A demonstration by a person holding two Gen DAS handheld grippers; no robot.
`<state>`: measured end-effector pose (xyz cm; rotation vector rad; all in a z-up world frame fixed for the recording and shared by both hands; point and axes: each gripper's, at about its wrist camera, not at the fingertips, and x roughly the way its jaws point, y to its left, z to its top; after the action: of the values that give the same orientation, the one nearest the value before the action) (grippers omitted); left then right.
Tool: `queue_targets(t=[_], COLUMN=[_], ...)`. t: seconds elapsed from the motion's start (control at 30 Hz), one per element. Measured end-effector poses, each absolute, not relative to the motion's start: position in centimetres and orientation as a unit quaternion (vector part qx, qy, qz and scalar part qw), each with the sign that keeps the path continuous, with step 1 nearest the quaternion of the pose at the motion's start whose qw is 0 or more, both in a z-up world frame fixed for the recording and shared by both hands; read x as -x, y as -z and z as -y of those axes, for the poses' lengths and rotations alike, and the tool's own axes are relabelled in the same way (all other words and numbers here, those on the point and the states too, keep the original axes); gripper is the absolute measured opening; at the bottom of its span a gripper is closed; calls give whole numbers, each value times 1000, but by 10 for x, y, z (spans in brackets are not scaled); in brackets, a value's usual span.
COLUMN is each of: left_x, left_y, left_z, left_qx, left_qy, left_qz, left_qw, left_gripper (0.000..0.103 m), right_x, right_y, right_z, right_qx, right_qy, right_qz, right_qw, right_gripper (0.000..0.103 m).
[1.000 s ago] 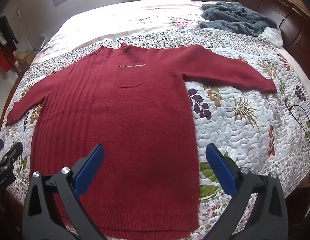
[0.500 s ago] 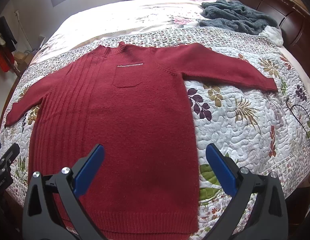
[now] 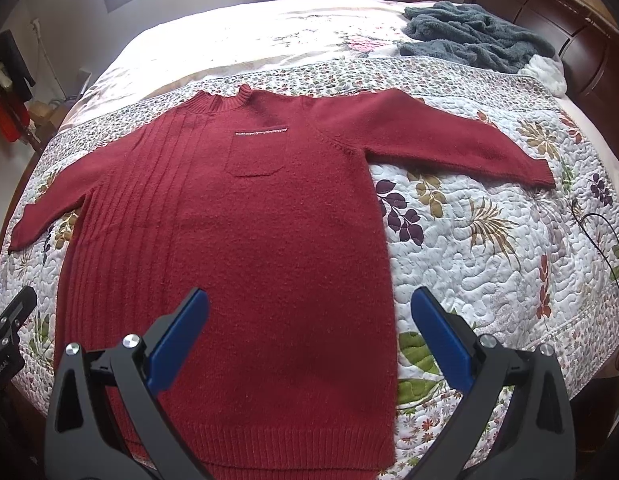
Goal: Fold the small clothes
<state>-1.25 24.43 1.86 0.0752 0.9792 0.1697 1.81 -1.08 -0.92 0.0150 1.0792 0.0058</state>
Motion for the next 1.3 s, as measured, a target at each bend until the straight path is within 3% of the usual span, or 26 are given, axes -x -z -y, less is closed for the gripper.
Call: queue_targets(t=[1.3], left_x=[14], left_y=[-16], left_z=[-248], left_qx=[-35], left_qy=[-88], left_qz=[-470], left_qw=[877], left_gripper=[99], right_x=[-20], right_y=[12], right_z=[10], right_qx=[-3], right_qy=[-1], right_qz=[-515], right_qw=[857], right_gripper=[100])
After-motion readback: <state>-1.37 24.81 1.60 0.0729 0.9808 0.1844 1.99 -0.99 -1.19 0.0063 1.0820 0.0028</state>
